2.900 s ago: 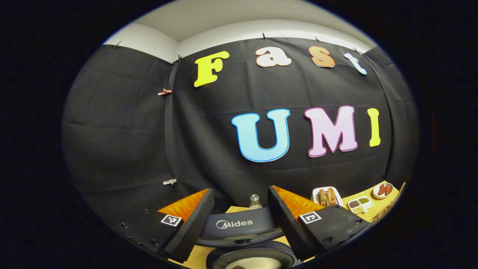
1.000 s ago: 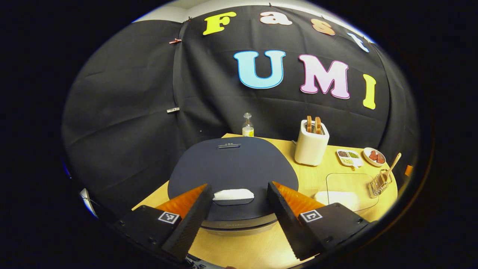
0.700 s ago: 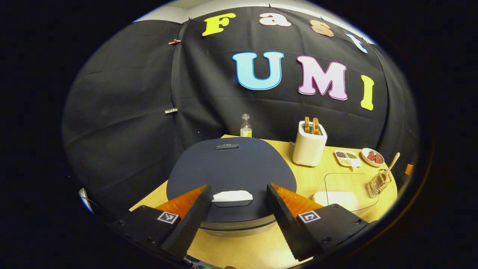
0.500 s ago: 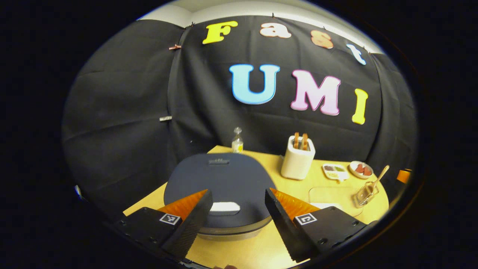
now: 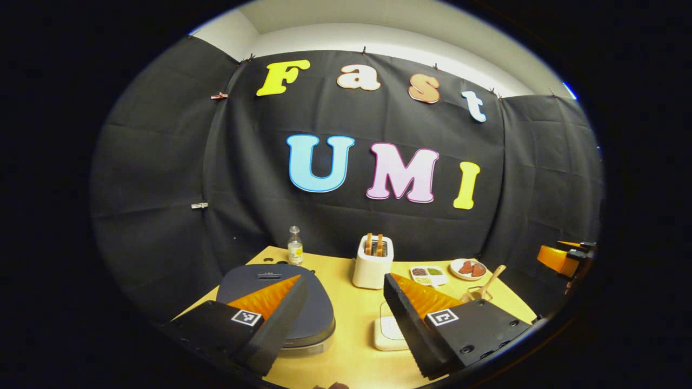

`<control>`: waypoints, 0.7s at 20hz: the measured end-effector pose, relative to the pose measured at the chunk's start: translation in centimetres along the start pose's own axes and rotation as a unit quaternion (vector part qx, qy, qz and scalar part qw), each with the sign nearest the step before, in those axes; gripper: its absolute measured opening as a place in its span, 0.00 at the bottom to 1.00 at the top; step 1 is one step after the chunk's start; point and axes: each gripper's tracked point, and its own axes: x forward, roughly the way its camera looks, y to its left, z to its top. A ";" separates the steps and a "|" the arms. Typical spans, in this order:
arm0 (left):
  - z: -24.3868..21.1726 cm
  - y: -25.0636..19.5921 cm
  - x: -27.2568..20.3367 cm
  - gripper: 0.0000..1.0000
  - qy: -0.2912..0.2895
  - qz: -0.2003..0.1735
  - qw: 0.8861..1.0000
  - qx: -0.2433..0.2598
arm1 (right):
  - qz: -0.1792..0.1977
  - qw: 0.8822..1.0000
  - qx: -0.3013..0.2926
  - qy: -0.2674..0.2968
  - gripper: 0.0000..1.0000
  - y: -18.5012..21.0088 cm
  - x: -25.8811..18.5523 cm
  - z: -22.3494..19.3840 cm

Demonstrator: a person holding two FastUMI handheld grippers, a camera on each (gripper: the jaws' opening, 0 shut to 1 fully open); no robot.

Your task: Close the left gripper, press the button to open the rice cooker; take a wooden spoon from the chopstick holder with the right hand, scoop a spoonful of rice and pour it into the rice cooker, then put the wooden spoon back into the chopstick holder.

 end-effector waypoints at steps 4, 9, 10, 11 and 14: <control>-0.2 -0.6 0.0 0.95 -0.005 -0.030 0.999 0.016 | -0.025 1.000 0.001 -0.007 0.98 0.5 -1.6 0.1; -0.1 0.1 -0.5 0.95 -0.019 -0.035 0.999 0.031 | -0.025 0.999 0.006 -0.026 0.98 1.5 -2.2 0.7; -0.1 0.4 -0.6 0.95 -0.021 -0.029 0.999 0.035 | -0.023 0.999 0.009 -0.026 0.98 1.5 -2.1 0.6; -0.2 0.7 -0.8 0.95 -0.021 -0.020 0.999 0.037 | -0.020 0.999 0.012 -0.024 0.98 1.6 -2.1 0.4; -0.1 0.7 -1.3 0.95 -0.028 -0.012 0.998 0.047 | -0.021 0.999 0.012 -0.030 0.98 1.1 -1.9 0.5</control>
